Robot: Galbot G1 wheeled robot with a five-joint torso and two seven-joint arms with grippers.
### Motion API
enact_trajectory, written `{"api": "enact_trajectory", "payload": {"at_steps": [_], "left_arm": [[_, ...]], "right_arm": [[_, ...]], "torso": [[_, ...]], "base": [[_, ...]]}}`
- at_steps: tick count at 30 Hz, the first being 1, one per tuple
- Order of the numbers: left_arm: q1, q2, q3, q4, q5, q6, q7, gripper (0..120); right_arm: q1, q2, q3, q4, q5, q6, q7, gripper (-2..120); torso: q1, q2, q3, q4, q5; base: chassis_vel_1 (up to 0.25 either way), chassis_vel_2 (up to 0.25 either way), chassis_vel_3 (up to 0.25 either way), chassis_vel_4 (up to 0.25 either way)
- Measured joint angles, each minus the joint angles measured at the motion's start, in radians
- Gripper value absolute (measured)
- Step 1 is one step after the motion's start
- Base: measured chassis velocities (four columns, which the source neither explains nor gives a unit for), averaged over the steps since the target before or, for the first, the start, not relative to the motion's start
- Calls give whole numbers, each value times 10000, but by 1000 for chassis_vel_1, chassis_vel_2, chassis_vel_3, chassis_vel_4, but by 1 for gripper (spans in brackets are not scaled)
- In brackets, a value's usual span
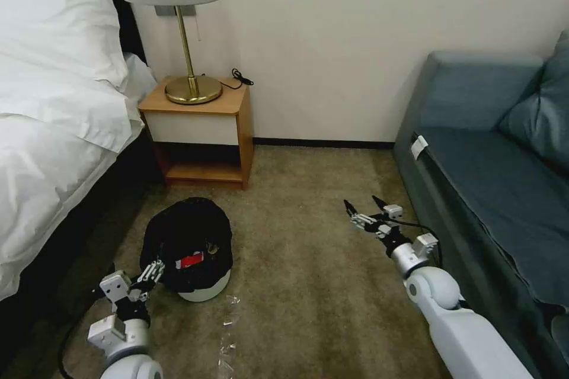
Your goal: Pick up the trash bin, then pick up the garbage on the floor and place it into the trash bin.
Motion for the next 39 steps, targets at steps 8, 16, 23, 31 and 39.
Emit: {"api": "enact_trajectory", "payload": {"at_steps": [8, 16, 23, 31, 39], "left_arm": [[409, 356, -331, -696, 1200, -516, 186, 100], [1671, 799, -484, -1053, 1056, -861, 964, 100], [2171, 962, -572, -1140, 1005, -968, 1296, 100], [2172, 965, -579, -1140, 1003, -970, 1312, 100], [2145, 958, -579, -1130, 988, -967, 1304, 100]], "right_arm": [[-689, -319, 645, 499, -66, 16, 378, 100], [-931, -487, 933, 457, -337, 126, 465, 100], [-948, -295, 1054, 238, -375, -11, 120, 100], [-939, -275, 1068, 212, -372, -58, 53, 100], [-930, -271, 1066, 206, -367, -66, 46, 100]], "torso": [[0, 0, 0, -1, 0], [0, 0, 0, 1, -1], [0, 0, 1, 1, 0], [0, 0, 1, 1, -1], [1, 0, 1, 1, -1]], "base": [[0, 0, 0, 0], [0, 0, 0, 0], [0, 0, 0, 0], [0, 0, 0, 0], [0, 0, 0, 0]]}}
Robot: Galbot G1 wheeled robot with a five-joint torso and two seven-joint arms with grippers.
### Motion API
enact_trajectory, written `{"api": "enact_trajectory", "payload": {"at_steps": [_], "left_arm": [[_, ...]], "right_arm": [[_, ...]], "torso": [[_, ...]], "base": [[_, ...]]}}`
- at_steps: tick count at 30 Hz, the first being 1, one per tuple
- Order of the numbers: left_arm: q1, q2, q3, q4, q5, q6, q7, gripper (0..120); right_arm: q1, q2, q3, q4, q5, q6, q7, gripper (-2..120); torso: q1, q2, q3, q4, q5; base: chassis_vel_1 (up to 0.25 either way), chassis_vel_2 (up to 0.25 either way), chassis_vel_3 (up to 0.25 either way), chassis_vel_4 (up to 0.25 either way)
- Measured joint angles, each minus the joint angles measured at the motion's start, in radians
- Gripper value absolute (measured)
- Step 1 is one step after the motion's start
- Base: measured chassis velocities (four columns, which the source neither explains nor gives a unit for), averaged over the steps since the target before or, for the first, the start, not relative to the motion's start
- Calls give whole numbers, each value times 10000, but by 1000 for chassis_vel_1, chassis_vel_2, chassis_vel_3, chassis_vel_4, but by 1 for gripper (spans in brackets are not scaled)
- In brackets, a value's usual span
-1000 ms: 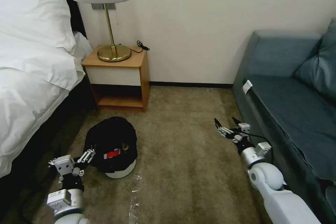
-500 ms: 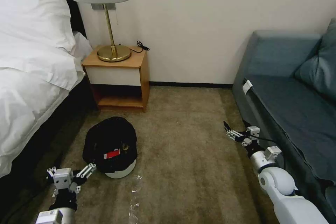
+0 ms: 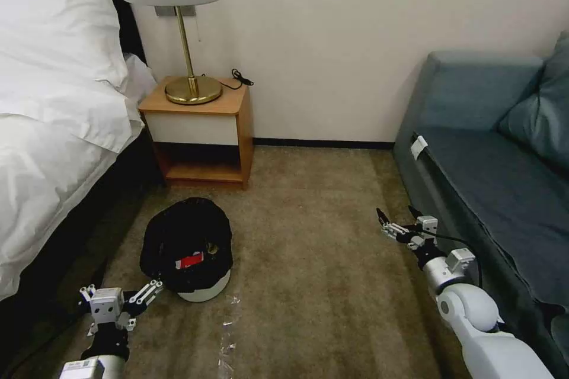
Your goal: Pick up the trash bin, then pick up the garbage on the floor and place it into the trash bin.
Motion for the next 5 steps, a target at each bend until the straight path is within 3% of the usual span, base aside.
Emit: {"api": "enact_trajectory", "payload": {"at_steps": [5], "left_arm": [[-5, -2, 1, 4, -3, 4, -7, 100]], "right_arm": [[2, 0, -3, 0, 2, -2, -2, 100]], "torso": [[1, 0, 0, 0, 0]], "base": [[0, 0, 0, 0]]}}
